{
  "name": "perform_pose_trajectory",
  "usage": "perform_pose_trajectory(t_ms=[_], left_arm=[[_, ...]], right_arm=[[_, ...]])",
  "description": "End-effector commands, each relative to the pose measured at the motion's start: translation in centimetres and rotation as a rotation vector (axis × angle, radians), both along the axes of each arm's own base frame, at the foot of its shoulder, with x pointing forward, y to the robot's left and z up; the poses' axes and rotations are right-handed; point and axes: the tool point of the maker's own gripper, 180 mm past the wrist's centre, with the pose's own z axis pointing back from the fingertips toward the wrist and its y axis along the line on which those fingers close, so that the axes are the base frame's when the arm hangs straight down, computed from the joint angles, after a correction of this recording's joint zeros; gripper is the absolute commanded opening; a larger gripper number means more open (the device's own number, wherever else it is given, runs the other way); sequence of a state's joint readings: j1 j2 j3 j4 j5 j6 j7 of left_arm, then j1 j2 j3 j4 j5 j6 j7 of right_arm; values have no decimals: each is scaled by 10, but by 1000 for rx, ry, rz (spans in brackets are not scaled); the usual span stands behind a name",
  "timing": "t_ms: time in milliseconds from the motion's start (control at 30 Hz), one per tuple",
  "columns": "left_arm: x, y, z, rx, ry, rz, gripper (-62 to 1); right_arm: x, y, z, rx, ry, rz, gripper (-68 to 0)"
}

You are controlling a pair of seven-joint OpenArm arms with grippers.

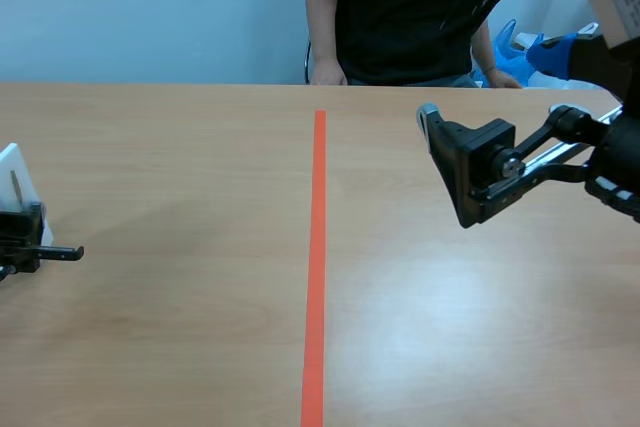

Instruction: Sort the leaf by its shape. The table is split by an orange tape line. A compound leaf with several leaflets goes to the left side, a simple leaf with one blade goes to the right side. Return to the home posture when a red brick is placed on the table.

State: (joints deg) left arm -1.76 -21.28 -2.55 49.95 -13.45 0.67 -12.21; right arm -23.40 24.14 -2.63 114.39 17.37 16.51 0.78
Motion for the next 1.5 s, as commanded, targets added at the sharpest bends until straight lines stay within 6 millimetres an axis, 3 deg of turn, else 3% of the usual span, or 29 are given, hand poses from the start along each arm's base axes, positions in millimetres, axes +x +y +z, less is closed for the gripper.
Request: perform_pose_trajectory(t_ms=[0,167,300,367,533,767,933,1133,1467], left_arm=[[6,4,12,10,-36,3,-405],[6,4,12,10,-36,3,-232],[6,4,12,10,-37,3,-47],[6,4,12,10,-38,3,1],[8,1,20,11,-64,-8,9],[16,-16,69,46,-151,-82,9],[8,-31,108,37,-224,-136,9],[-13,-72,141,-6,-285,-262,8],[-56,-153,173,-111,-305,-558,8]], right_arm=[[1,1,15,13,-45,7,-22],[1,1,15,13,-45,7,-22],[1,1,15,13,-45,7,-22],[1,1,15,13,-45,7,-22],[1,1,15,13,-46,7,-22],[1,1,15,13,-45,7,-22],[1,1,15,13,-45,6,-22],[1,1,15,12,-44,6,-22],[1,1,14,11,-41,6,-22]])
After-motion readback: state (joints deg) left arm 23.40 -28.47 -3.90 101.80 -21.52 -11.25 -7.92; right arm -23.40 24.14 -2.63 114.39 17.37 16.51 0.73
